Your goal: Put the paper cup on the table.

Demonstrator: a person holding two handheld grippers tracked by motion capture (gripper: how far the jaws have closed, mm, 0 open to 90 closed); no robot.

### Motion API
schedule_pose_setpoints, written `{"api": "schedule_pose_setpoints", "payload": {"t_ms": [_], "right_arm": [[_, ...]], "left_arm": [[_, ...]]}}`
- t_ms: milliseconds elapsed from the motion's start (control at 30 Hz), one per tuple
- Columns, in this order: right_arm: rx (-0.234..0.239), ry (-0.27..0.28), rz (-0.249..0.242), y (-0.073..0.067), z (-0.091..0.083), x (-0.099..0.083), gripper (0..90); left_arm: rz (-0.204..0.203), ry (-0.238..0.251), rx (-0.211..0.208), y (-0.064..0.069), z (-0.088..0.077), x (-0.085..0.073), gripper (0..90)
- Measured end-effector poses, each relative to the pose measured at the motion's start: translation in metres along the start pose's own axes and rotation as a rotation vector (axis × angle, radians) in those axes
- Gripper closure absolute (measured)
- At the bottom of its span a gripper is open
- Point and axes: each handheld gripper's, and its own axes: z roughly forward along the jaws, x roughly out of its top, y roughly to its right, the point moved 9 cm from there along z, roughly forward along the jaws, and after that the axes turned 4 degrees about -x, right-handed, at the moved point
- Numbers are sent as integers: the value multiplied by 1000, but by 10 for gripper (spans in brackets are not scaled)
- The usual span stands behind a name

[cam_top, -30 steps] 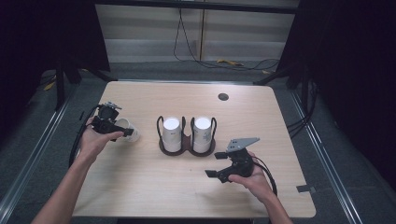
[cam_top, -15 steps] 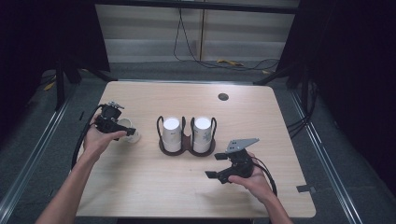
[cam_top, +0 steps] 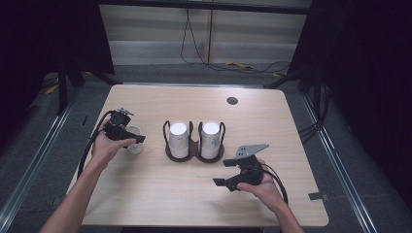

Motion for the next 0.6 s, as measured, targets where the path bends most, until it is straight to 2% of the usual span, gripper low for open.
{"api": "schedule_pose_setpoints", "payload": {"t_ms": [67,133,200,300,467,600], "right_arm": [[1,-2,0,0,0,0,182],[0,-6,0,0,0,-1,181],[0,-6,0,0,0,-1,181],[1,-5,1,-1,1,-1,181],[2,-6,-1,-1,1,-1,181],[3,-8,-1,-1,2,-2,182]], "left_arm": [[1,-2,-11,1,1,-1,188],[-6,-4,-3,0,1,-2,183],[5,-11,-5,-1,0,-3,181],[-4,3,-1,0,-2,-4,176],[11,8,13,-1,-4,-10,173],[41,-19,38,-2,-2,-20,184]]}}
